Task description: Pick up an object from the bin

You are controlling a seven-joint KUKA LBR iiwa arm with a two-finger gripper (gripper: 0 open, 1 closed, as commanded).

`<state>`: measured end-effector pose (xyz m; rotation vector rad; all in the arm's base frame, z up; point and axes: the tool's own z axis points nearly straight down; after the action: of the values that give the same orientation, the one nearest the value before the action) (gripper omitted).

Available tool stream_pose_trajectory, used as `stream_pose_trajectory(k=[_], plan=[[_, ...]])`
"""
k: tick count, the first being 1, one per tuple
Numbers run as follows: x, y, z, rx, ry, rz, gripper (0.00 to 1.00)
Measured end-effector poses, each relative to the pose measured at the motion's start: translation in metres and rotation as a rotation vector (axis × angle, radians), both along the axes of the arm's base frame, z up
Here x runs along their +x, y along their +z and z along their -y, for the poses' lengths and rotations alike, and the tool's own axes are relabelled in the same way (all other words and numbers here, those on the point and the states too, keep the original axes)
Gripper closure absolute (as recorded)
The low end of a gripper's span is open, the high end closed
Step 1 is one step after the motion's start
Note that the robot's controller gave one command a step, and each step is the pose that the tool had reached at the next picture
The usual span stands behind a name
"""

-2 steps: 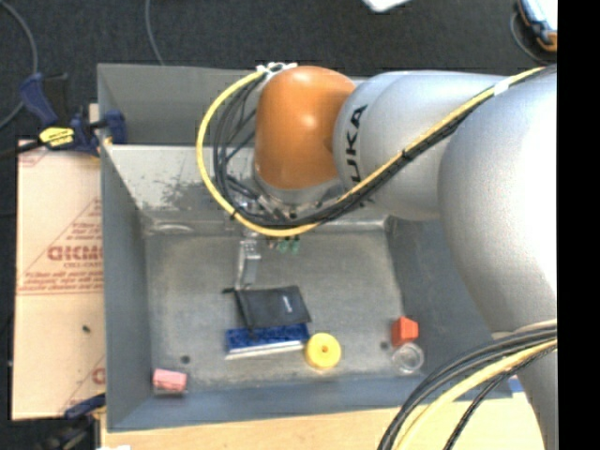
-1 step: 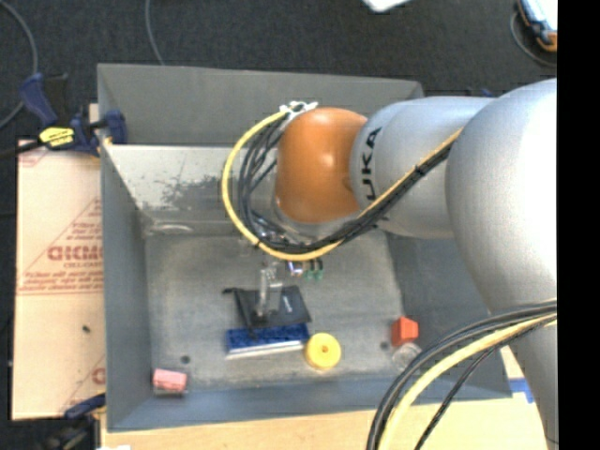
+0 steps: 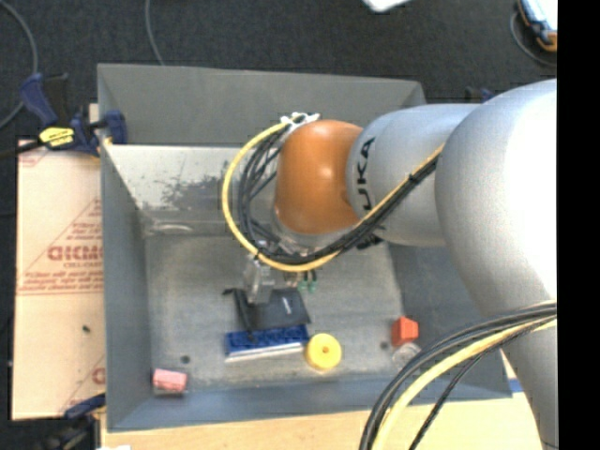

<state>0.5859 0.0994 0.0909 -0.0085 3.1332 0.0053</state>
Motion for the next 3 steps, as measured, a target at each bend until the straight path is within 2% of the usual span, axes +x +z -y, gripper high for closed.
stream_pose_trajectory(k=[1, 2, 3], plan=[[0.000, 0.000, 0.000, 0.000, -0.001, 0.000, 1.00], [0.006, -0.019, -0.007, -0.002, 0.130, 0.001, 1.00], [0.006, -0.019, -0.007, -0.001, 0.128, 0.001, 1.00]])
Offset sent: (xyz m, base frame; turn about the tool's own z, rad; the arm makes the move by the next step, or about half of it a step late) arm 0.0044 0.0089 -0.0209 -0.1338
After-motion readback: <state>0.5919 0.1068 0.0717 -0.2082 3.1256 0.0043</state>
